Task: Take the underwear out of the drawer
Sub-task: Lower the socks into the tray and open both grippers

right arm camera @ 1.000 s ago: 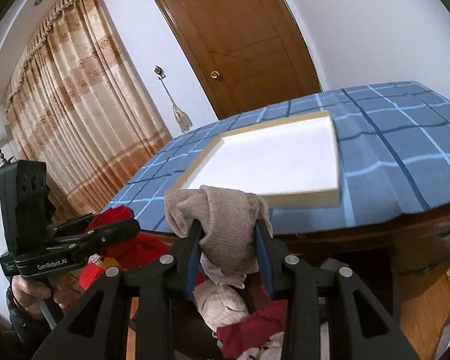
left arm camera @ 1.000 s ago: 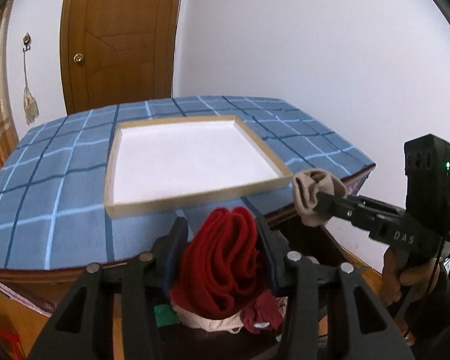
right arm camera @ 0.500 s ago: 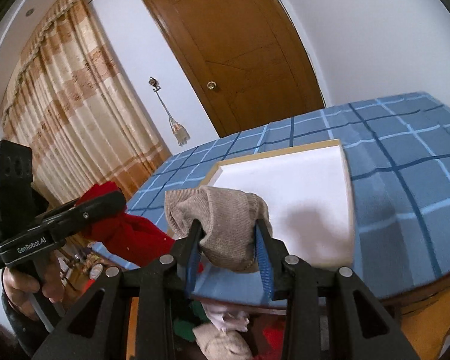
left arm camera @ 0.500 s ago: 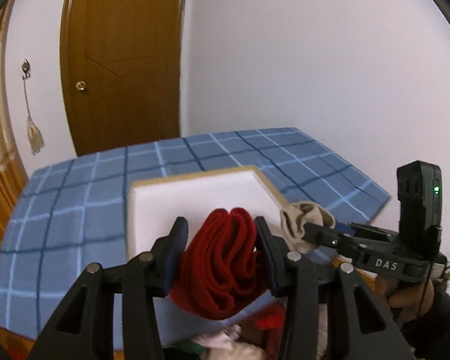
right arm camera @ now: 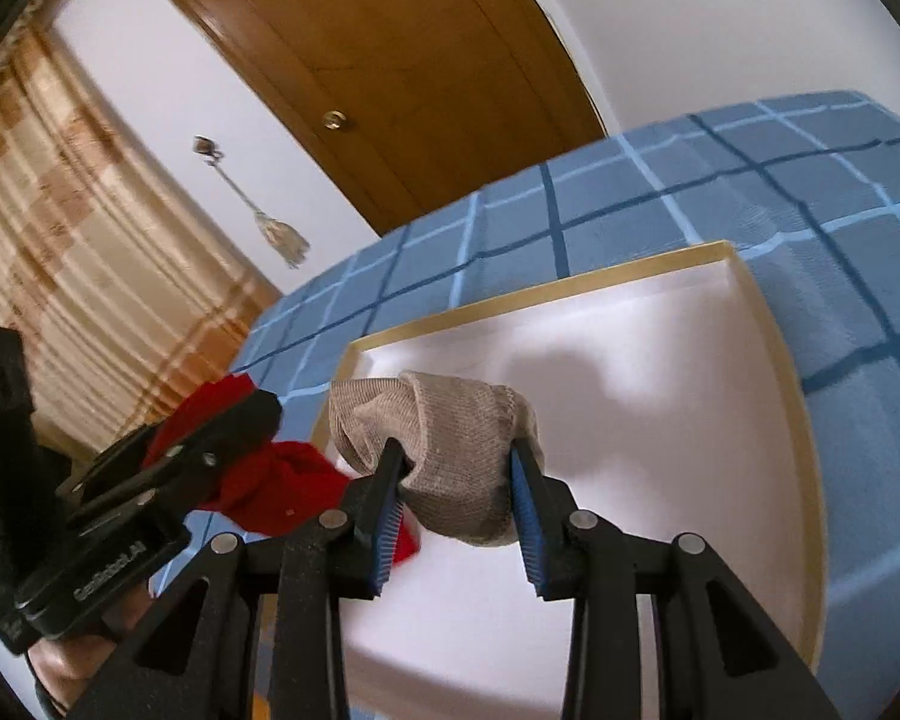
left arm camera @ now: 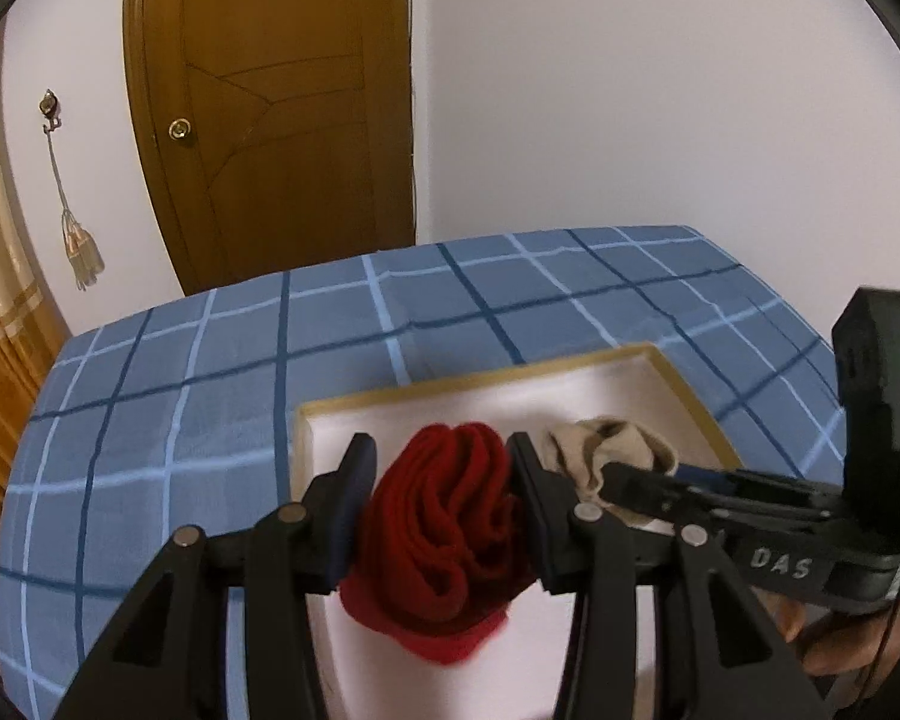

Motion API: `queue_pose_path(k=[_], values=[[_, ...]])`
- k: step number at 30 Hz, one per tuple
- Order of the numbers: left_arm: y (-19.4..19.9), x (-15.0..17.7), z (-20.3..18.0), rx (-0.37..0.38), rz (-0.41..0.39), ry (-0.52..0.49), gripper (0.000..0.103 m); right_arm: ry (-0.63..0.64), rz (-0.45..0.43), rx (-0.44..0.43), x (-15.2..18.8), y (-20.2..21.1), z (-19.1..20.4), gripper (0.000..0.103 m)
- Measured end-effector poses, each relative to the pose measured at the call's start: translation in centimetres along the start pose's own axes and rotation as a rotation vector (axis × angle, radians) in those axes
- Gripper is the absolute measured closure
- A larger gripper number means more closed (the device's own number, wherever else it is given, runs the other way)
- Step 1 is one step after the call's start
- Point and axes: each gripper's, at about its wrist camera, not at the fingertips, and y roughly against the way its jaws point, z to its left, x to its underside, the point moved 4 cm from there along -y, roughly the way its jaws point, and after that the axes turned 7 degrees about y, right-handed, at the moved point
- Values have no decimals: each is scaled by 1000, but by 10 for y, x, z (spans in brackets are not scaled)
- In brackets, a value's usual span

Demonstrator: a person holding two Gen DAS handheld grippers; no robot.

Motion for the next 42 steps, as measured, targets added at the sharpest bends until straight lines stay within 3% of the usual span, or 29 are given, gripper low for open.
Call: queue_pose_path(k=[4, 9, 11, 13, 17, 26, 30, 42], values=[[-25, -15, 14, -22, 19, 25, 58, -40, 37, 11, -13, -28, -5, 67], [-67, -20, 32, -74, 74, 61, 50, -95, 81, 1, -20, -57, -7, 67], [-83, -18, 39, -87, 109, 80, 39, -111, 92, -16, -19, -67, -7, 64], [-96, -14, 43, -101, 129, 92, 20, -130, 104, -42, -17, -76, -6, 62], [-106, -15, 48, -113, 132, 98, 12, -136, 76, -42, -20, -81, -7, 48], [-81, -20, 59, -130, 92, 136, 11, -133, 37, 36, -21, -66, -10, 44], [-61, -15, 62, -158, 54, 139, 3, -120, 26, 61, -17, -54, -8, 44], [-12, 4, 57, -201, 13, 131, 1, -109, -3, 62, 0, -16, 2, 43]])
